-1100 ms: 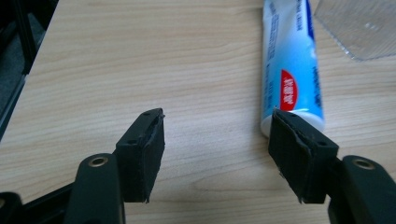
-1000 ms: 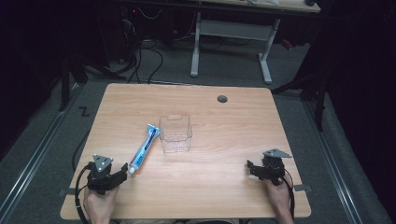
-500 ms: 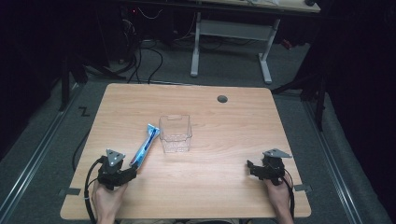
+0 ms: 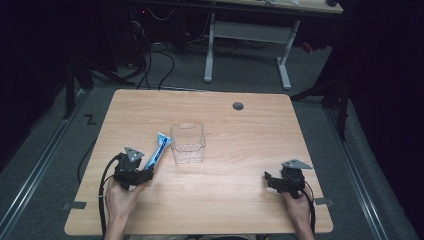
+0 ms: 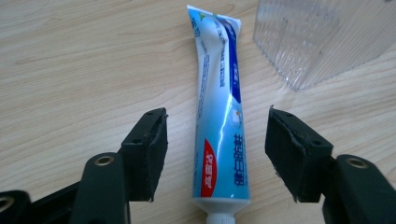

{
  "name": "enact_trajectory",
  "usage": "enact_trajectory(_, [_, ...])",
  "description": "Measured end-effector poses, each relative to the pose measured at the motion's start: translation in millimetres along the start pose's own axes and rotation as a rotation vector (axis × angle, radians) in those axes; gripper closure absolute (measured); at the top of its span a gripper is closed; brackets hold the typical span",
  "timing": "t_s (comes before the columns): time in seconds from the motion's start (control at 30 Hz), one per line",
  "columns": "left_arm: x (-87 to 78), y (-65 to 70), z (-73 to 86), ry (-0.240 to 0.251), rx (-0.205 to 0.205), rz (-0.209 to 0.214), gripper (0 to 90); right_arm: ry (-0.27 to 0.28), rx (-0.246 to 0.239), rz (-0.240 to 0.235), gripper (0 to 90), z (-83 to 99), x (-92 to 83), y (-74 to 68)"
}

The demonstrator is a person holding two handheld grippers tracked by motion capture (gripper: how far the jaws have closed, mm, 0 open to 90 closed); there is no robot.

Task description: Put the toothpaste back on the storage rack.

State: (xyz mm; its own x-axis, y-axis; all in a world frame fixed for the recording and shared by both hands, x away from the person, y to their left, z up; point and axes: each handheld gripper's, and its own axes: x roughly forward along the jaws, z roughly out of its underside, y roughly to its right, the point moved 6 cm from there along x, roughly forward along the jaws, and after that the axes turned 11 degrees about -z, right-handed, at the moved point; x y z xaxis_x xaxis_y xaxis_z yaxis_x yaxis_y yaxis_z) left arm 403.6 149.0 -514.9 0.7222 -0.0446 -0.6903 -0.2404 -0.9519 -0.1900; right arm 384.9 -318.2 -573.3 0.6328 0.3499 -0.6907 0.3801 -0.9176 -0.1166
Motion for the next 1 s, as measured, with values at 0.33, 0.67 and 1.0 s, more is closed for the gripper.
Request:
enact_trajectory(0.33, [10.7, 3.1, -14.9, -0.033, 0.01, 0.015, 39.1, -0.001, 0.002, 0.0, 19.9, 0.0, -0.1, -0.1])
enact_trajectory(0.67, [20.3, 6.2, -34.2, -0.049, 0.026, 0.032, 40.2, -0.001, 0.0, 0.0, 19.8, -0.2, 0.2, 0.0])
enact_trajectory(1.0, [41.3, 10.8, -47.1, -0.084, 0.018, 0.055, 40.4, -0.001, -0.003, -0.001, 19.8, -0.3, 0.3, 0.1])
